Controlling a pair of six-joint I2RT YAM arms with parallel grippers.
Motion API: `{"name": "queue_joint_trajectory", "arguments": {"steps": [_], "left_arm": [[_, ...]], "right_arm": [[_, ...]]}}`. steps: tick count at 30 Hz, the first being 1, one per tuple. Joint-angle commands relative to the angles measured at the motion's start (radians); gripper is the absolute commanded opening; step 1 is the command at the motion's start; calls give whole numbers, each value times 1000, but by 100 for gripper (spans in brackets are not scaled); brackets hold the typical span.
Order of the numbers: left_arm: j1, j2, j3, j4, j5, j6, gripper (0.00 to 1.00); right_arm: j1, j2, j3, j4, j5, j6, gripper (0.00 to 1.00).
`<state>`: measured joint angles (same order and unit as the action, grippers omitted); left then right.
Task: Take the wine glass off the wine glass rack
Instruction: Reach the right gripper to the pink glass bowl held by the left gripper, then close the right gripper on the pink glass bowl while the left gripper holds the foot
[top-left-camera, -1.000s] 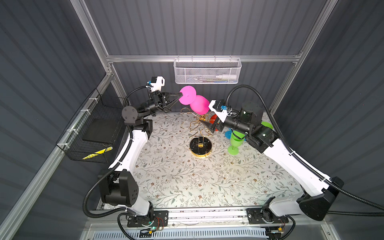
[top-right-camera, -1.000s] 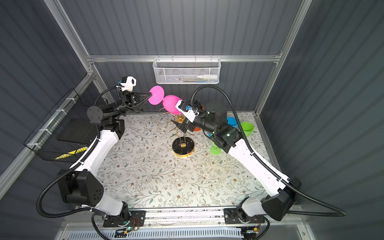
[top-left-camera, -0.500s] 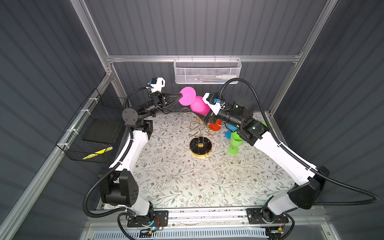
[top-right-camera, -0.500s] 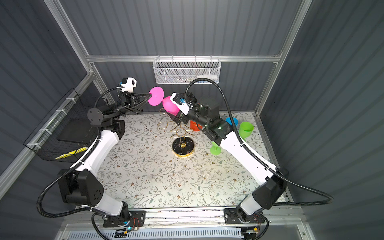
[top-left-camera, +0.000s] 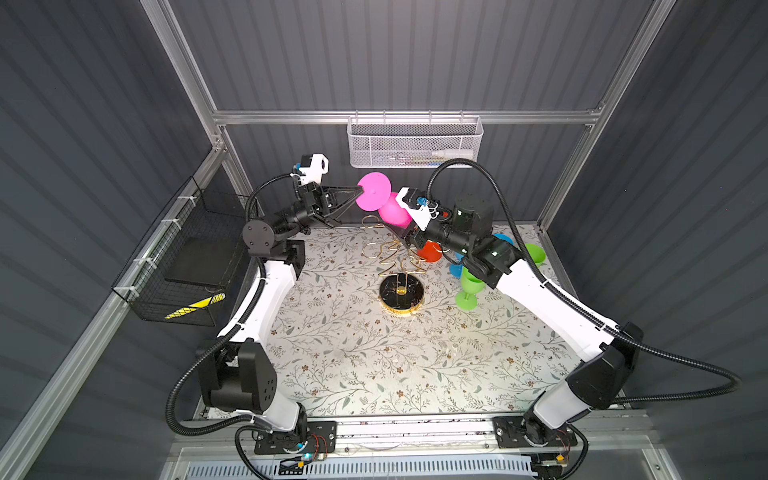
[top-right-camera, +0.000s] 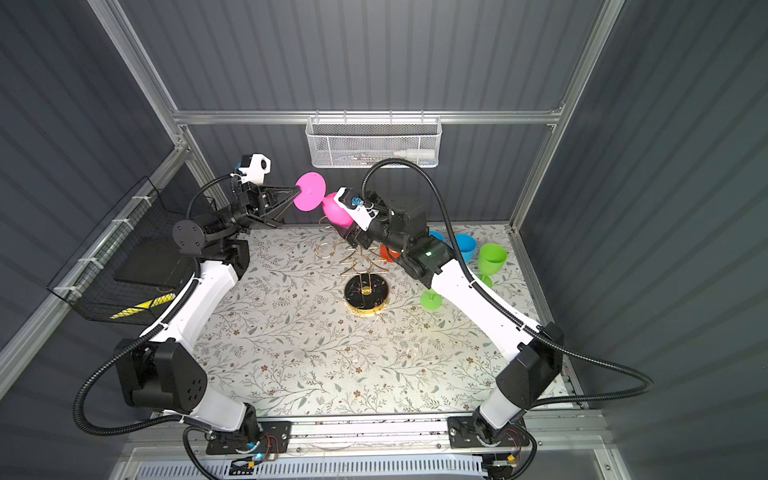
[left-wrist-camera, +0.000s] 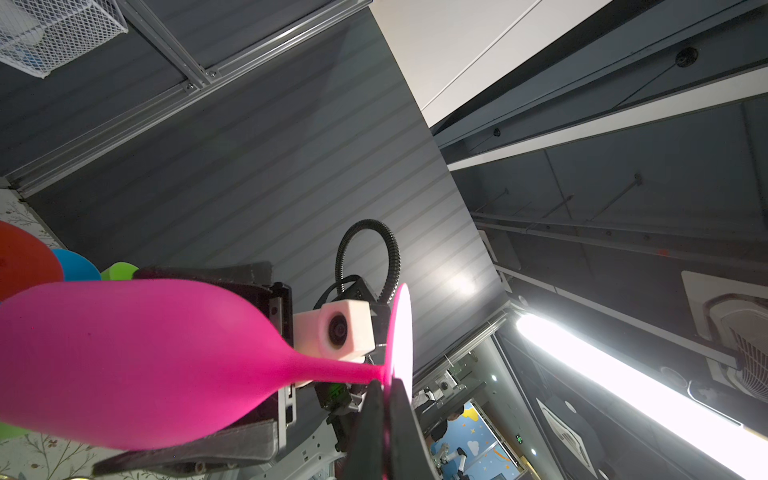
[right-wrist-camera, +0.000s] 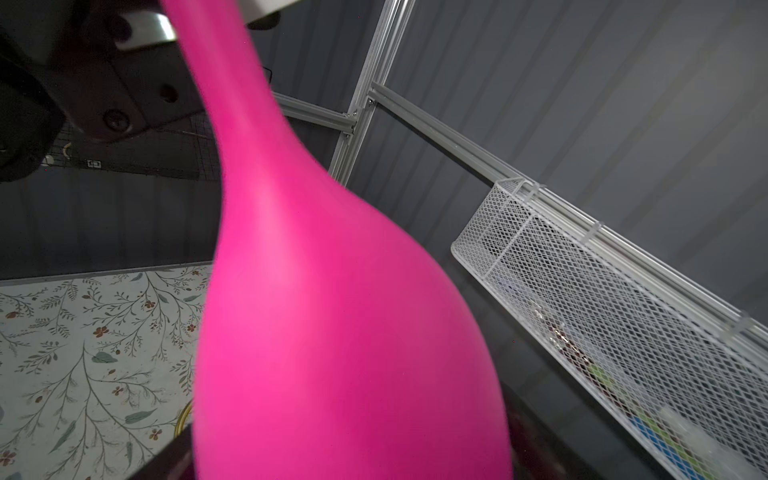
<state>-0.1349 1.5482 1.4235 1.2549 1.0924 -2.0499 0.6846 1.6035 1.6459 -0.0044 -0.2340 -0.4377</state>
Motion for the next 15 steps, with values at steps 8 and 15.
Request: {"name": "queue_joint_trajectory", "arguments": {"steps": [8,15], "left_arm": [[-2,-13,0,74,-3,10,0],[-2,-40,0,11,-8,132,30]], "right_arm": [[17,-58,-19,3,41,34,74],[32,-145,-89,-61,69,90,71]]}}
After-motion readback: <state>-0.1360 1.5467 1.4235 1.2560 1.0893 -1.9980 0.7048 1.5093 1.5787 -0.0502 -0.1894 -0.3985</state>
